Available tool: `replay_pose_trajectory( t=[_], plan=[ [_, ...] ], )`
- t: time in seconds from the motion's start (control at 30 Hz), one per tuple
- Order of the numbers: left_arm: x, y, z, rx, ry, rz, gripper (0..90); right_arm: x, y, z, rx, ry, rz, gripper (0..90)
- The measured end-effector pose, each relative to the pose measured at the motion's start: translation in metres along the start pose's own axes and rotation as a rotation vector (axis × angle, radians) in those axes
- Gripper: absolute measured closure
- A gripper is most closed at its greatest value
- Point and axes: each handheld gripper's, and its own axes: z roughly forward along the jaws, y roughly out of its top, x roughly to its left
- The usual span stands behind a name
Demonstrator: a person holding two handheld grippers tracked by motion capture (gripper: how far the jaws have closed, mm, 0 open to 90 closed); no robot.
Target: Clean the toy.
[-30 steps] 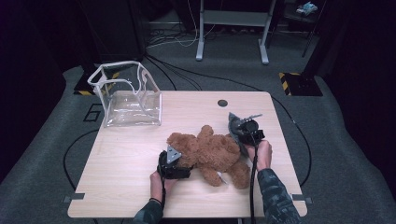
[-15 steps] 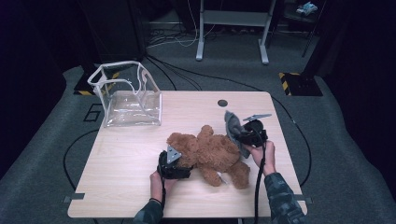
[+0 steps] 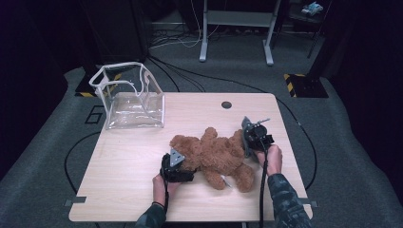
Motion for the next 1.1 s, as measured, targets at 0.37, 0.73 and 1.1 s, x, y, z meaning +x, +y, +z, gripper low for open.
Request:
replay_pose_trajectory(
  t=[0.37,0.73,1.1],
  plan=[
    [0.000,0.000,0.000,0.001,0.000,-0.001,13.2,0.011,-0.003,-0.045,-0.149,0.162,0.021,78.2],
    [0.000,0.000,0.000,-0.001,0.001,0.001,13.2,0.031,-0.006,-0.004,-0.051,0.154,-0.016,78.7],
    [0.001,0.000,0.000,0.005,-0.004,0.002,13.2,-0.006,-0.020,-0.036,-0.065,0.123,0.093,77.6]
  ],
)
